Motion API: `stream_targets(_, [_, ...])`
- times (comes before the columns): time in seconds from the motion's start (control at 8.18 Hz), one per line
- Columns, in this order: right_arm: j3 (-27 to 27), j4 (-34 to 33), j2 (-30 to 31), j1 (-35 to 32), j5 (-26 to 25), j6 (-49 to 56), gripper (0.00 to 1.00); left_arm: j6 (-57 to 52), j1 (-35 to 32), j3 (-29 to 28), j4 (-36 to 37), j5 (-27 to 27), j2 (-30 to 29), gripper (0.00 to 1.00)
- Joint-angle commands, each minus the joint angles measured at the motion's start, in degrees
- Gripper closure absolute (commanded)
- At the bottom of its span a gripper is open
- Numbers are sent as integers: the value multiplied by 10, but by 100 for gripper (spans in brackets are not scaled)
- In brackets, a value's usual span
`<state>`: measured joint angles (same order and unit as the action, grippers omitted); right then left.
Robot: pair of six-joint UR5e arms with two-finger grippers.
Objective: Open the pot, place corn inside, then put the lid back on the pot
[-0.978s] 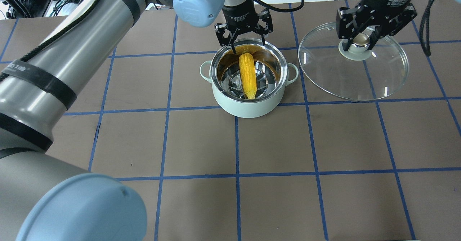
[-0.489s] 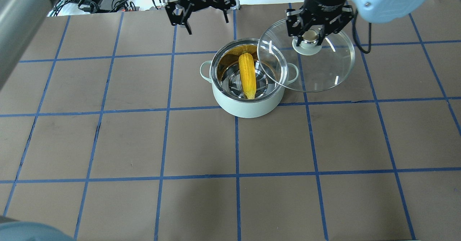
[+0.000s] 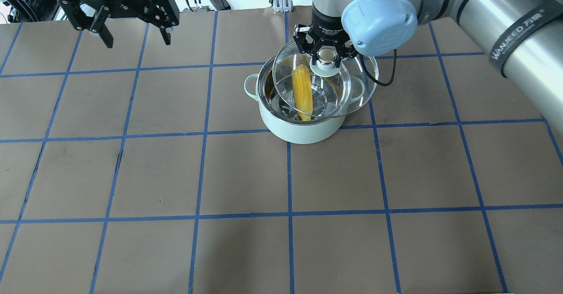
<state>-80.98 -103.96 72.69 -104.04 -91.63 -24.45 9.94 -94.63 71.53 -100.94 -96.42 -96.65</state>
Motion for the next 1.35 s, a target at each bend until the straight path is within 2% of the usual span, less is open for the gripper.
stream_targets(0.0, [0,-36,-30,-20,-2,-52,100,-33,21,117,106,33,80,2])
stream_targets(0.12, [1,-49,-42,-20,0,-55,100,-46,21,153,182,33,81,2])
stream_targets(0.24, [0,-55,-50,-20,1,-73,100,-74,22,157,191,38,82,0])
stream_targets(0.61, [-3,-58,-60,-27,6,-104,100,-98,22,155,177,40,87,0])
stream_targets(0.73, [-3,-59,-61,-29,6,-104,100,-104,22,154,129,49,90,0])
stream_targets(0.86, [-5,-59,-61,-30,6,-104,100,-98,23,154,123,55,103,0])
stream_targets(0.98, [-6,-59,-61,-33,6,-104,100,-97,24,153,122,90,117,0])
stream_targets(1.22, [-6,-59,-62,-34,6,-100,100,-104,25,155,120,86,119,0])
